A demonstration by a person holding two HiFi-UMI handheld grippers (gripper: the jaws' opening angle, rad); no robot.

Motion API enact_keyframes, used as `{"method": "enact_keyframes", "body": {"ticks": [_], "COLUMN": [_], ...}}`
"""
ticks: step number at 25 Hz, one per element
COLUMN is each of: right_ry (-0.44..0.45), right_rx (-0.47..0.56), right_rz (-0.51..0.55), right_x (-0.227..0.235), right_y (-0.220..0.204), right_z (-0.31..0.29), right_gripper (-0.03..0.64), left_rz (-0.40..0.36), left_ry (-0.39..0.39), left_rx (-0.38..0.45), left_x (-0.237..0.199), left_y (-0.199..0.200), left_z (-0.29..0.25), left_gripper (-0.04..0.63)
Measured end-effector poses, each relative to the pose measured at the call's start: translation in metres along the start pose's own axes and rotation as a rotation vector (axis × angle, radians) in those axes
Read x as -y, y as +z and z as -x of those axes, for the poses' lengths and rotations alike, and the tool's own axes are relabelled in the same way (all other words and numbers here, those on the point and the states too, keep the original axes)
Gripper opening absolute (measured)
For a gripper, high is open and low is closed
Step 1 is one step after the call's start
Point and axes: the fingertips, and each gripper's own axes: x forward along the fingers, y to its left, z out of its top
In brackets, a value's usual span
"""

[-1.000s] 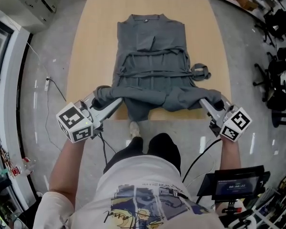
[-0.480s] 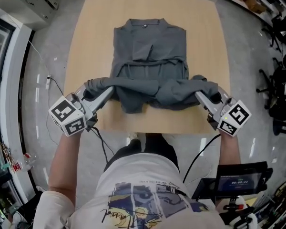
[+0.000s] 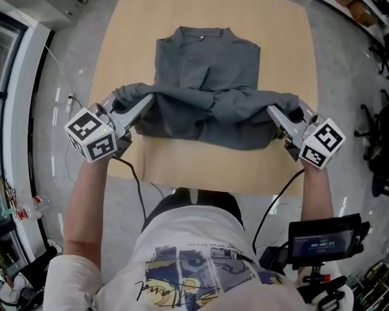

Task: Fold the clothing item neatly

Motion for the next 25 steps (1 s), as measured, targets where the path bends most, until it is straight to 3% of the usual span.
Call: {"method": "enact_keyframes", "body": {"ticks": [9,16,25], "right_ry": [0.005,-0.011,-0.043], "right_rx": [-0.009,-0.012,-0.056], "right_rz": [-0.042,-0.058,-0.108], "right_x": [0.083,0.112,0.149], "right_y": [-0.017,-0.01,-0.039], "right_z": [-0.034,-0.059,-0.077], "right_gripper": [0.021,0.021,0.021], "left_rz": [0.04,0.06,0.088], "left_ry": [0.048,0.08,0.126], "left_rx": [-0.03,-0.053,-0.107], "left_x": [-0.064,-0.102,-0.132], "left_y": [-0.011,-0.008,-0.022], "left_z": [-0.058,-0.071,-0.09], "left_gripper": [0.029,0.029,0.029]}}
